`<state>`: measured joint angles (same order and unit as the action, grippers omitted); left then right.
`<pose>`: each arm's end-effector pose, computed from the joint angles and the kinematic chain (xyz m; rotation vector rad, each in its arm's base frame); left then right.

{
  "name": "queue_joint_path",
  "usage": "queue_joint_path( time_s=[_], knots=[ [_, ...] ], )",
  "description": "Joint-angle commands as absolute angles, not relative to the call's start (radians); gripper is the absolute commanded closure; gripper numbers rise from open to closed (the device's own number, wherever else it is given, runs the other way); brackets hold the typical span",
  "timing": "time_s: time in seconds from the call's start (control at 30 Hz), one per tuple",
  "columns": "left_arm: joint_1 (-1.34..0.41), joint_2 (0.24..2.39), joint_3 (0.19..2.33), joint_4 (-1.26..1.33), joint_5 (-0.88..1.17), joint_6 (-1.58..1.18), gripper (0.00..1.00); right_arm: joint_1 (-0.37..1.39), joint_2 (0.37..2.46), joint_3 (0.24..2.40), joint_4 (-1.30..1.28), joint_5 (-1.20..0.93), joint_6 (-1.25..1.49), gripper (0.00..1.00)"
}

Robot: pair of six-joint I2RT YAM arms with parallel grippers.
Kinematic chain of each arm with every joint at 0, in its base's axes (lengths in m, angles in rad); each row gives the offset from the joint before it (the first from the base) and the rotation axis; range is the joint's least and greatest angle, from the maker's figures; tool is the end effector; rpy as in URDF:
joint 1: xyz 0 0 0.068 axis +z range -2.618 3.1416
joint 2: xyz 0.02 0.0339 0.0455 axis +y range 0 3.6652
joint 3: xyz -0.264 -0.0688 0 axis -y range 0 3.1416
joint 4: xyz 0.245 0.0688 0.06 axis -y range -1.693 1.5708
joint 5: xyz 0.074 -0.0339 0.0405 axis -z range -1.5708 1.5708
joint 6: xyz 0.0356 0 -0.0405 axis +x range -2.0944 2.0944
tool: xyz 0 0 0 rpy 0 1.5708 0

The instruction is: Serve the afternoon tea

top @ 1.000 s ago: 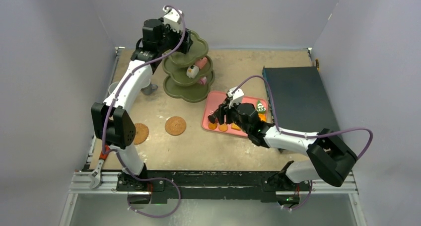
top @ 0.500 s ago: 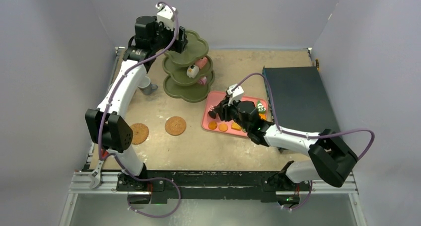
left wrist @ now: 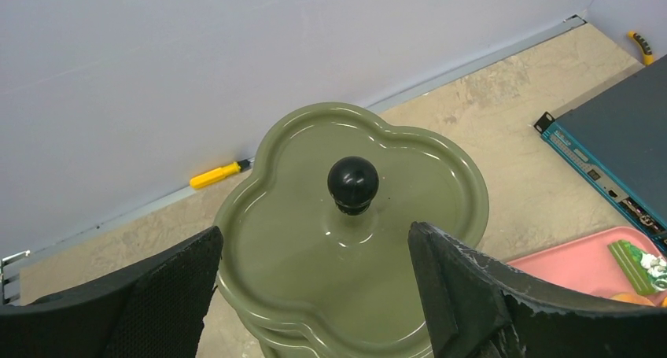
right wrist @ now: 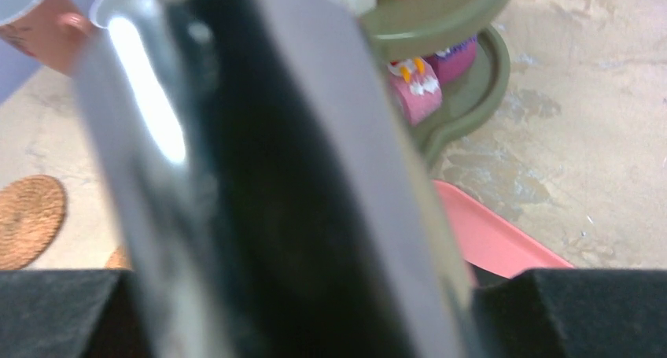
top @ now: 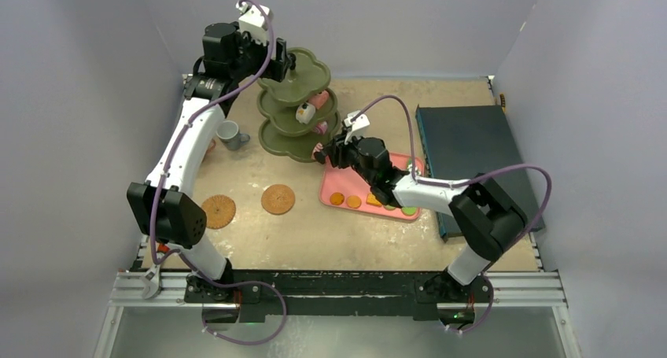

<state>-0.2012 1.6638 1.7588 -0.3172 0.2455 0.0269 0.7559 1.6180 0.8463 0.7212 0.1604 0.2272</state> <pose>0.3790 -0.0861 0.4354 0.3792 1.7589 -0.3446 0.2651 0.2420 0.2438 -0.3099 1.6280 0.6244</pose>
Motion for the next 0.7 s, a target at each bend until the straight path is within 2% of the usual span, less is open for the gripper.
queue_joint_path(
  time_s=[0.0, 0.67],
  knots=[
    [-0.187, 1.616, 1.772, -0.308, 0.246, 0.024, 0.12, 0.732, 1.659, 0.923, 0.829, 0.15, 0.245, 0.61],
    [-0.176, 1.598, 1.753, -0.303, 0.277, 0.028, 0.13, 0.729, 1.924, 1.048, 1.054, 0.254, 0.234, 0.61]
  ],
)
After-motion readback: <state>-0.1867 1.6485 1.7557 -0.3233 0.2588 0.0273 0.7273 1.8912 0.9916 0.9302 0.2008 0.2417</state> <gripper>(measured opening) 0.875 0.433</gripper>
